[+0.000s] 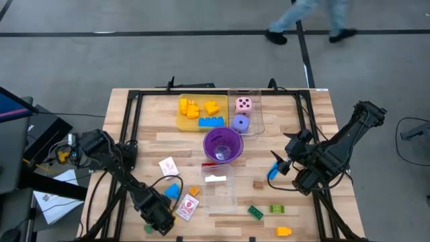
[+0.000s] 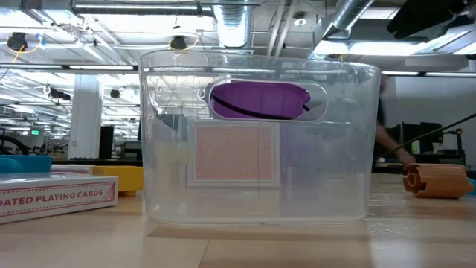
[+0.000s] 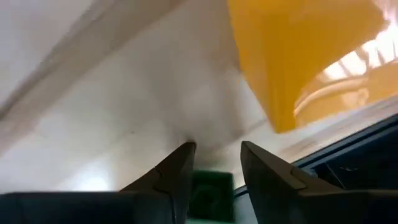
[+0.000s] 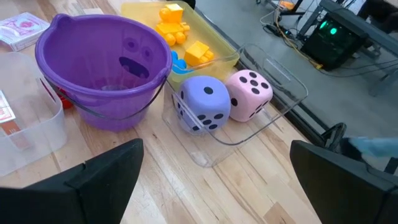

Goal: Pick & Place Toys
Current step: Put the green game piece into the yellow bin

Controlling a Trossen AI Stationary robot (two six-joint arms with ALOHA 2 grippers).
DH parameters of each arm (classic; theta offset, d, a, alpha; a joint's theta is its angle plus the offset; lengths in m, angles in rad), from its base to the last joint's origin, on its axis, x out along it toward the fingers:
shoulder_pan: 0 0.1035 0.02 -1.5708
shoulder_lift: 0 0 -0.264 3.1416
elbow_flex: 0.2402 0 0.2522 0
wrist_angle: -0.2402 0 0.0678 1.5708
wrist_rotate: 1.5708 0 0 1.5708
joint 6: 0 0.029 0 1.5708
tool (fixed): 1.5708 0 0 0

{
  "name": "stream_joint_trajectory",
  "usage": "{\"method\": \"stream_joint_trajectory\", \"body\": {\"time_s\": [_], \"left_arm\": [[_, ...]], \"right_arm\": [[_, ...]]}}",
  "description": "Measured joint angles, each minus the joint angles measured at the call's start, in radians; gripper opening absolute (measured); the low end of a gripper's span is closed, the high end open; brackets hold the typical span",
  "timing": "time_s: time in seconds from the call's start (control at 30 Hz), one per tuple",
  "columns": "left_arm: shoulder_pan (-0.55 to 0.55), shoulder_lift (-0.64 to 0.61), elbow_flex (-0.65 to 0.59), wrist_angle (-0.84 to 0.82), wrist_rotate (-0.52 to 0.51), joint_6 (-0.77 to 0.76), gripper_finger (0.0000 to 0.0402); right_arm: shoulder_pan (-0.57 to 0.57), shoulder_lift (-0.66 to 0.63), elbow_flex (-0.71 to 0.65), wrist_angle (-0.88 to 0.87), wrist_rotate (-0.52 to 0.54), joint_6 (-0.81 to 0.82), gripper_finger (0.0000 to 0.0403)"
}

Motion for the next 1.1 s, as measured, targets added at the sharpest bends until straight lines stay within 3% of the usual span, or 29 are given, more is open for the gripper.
{"method": "stream_joint_trajectory", "body": {"time_s": [0.2,0.37,0.47,0.7,0.8,0.93,1.1], "left_arm": [[0.046,-0.023,0.000,-0.110,-0.028,0.077,0.0135],[0.079,-0.122,-0.011,-0.305,-0.244,0.101,0.0135],[0.090,-0.215,-0.007,-0.332,-0.309,0.116,0.0135],[0.055,-0.355,-0.007,-0.321,-0.264,0.082,0.0137],[0.013,-0.361,-0.007,-0.297,-0.153,0.006,0.0150],[-0.044,-0.355,-0.007,-0.249,-0.067,-0.103,0.0194],[-0.074,-0.355,-0.006,-0.208,-0.018,-0.212,0.0278]], "right_arm": [[0.000,0.000,0.000,-0.001,-0.003,0.000,0.0398],[0.000,0.000,0.000,-0.001,-0.003,0.000,0.0398],[0.000,0.000,0.000,-0.001,-0.003,0.000,0.0398],[0.000,0.000,0.000,0.000,-0.007,0.002,0.0398],[0.000,0.000,0.000,0.014,-0.010,0.002,0.0398],[0.000,0.000,0.000,0.024,-0.032,0.002,0.0398],[0.000,0.000,0.000,0.042,-0.034,-0.005,0.0398]]}}
